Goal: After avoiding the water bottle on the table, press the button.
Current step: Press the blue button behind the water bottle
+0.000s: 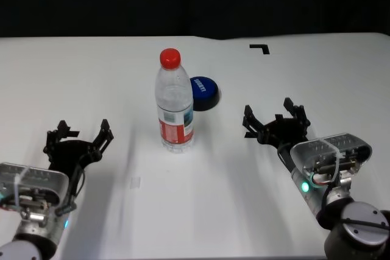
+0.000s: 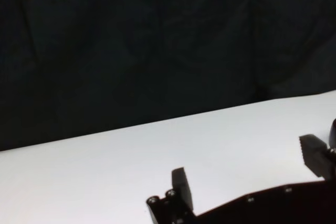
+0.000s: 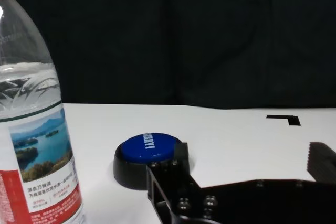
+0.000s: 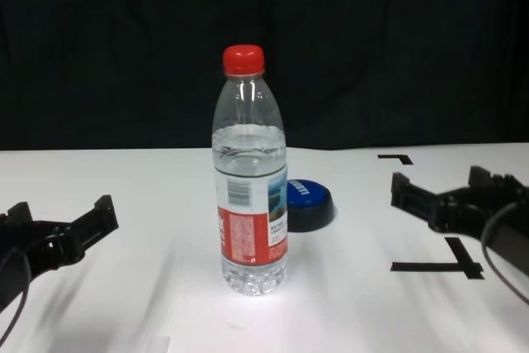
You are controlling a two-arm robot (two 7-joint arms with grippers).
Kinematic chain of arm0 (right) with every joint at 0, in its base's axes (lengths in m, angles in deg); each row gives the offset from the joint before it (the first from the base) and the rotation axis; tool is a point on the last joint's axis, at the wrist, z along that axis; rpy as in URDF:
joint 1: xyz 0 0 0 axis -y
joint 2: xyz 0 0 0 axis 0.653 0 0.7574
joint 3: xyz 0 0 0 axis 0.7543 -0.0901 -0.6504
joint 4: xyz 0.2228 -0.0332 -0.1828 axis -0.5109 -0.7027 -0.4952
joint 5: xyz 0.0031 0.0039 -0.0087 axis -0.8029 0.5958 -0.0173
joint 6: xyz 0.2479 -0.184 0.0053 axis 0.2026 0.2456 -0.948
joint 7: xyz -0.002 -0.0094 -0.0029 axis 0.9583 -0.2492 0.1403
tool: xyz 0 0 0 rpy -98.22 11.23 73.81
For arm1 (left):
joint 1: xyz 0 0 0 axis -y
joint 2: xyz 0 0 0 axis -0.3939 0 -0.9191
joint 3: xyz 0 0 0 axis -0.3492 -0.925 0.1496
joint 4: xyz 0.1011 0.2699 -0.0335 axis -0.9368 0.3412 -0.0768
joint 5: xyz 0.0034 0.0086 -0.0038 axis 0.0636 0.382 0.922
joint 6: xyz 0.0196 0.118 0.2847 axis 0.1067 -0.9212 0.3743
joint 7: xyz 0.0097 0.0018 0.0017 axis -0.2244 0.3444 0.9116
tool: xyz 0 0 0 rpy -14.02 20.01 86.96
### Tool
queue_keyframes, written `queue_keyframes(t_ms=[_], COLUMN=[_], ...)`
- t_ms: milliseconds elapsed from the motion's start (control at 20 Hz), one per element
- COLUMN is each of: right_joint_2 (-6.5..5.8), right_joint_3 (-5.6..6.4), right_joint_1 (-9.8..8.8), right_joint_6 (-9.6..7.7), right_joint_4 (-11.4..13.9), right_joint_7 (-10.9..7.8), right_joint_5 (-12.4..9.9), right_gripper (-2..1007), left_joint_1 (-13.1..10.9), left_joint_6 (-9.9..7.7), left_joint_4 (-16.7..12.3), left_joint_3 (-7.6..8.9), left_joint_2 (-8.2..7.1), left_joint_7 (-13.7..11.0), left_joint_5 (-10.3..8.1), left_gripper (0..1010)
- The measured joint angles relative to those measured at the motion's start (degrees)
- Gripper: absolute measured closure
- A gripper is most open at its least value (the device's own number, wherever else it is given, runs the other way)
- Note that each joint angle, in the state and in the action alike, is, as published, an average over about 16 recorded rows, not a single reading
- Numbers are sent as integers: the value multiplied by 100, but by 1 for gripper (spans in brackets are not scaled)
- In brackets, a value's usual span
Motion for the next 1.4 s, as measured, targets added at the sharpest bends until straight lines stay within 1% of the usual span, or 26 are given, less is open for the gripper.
queue_keyframes(t_ms=[450, 750, 1100, 1400], right_joint_2=[130, 183, 213, 256], right_joint_3=[92, 147, 197, 204], right_joint_1=[349, 568, 823, 1081], right_joint_6=[-49, -69, -63, -69], right_joint_4=[-236, -437, -724, -1046], right_joint_7=[-203, -350, -489, -543], right_joint_5=[185, 277, 380, 485], right_gripper=[2, 2, 2, 2], left_joint_1=[0, 0, 0, 0], left_joint_6=[0, -1, -1, -1], left_joint_4=[0, 0, 0, 0], left_joint_3=[0, 0, 0, 0], left_joint_2=[0, 0, 0, 0], left_joint_7=[0, 0, 0, 0], left_joint_5=[0, 0, 0, 0], left_gripper=[7, 7, 7, 7])
